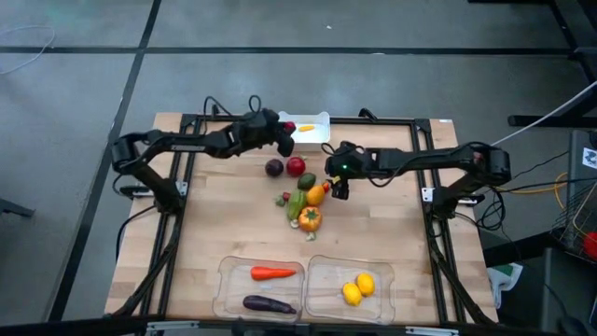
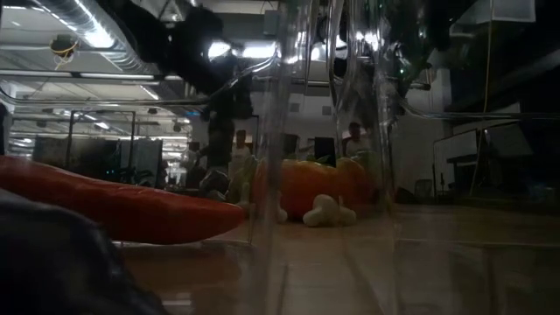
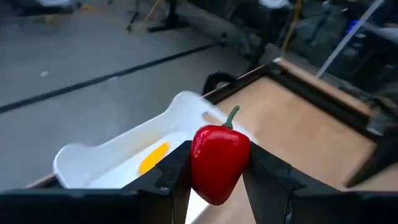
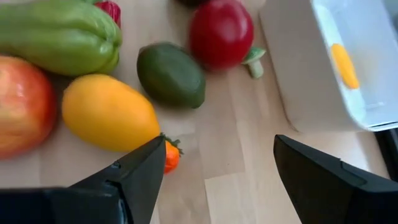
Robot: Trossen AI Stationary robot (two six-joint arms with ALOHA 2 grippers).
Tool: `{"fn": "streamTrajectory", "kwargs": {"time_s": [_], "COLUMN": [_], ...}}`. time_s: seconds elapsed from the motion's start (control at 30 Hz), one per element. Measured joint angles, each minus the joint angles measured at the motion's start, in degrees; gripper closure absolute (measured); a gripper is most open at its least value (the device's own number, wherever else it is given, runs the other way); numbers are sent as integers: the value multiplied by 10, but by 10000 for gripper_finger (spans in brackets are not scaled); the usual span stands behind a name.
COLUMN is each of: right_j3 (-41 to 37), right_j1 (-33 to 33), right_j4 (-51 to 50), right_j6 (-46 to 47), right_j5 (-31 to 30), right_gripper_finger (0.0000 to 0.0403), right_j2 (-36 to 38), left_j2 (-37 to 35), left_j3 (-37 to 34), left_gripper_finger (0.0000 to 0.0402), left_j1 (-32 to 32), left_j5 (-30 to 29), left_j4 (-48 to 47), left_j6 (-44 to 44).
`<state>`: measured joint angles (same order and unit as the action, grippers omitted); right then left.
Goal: Sort produce into baskets
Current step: Put the bottom red chili pepper into the white bin
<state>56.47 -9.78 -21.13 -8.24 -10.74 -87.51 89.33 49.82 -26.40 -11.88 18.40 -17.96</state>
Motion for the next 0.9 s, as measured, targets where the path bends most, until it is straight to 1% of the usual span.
{"fn": "streamTrajectory", "kwargs": {"time_s": [0.13, 0.37, 0.6, 0.83, 0.9], "right_j3": [0, 0, 0, 0, 0], "right_j1": [0, 0, 0, 0, 0], "right_j4": [7, 3, 6, 6, 6], "right_j6": [0, 0, 0, -1, 0], "right_j5": [1, 0, 0, 0, 8], "right_gripper_finger": [107, 107, 107, 107, 107], "right_j2": [-24, -47, -47, -47, -47], "left_j2": [36, 81, 90, 90, 90], "left_j3": [0, 0, 0, 0, 0], "left_gripper_finger": [275, 275, 274, 274, 274], "left_j1": [-16, -24, -33, -42, -45], "left_j5": [0, 1, 2, 2, 2], "left_j4": [5, 3, -2, -21, -28], "left_j6": [-29, -32, -34, -70, -74]}}
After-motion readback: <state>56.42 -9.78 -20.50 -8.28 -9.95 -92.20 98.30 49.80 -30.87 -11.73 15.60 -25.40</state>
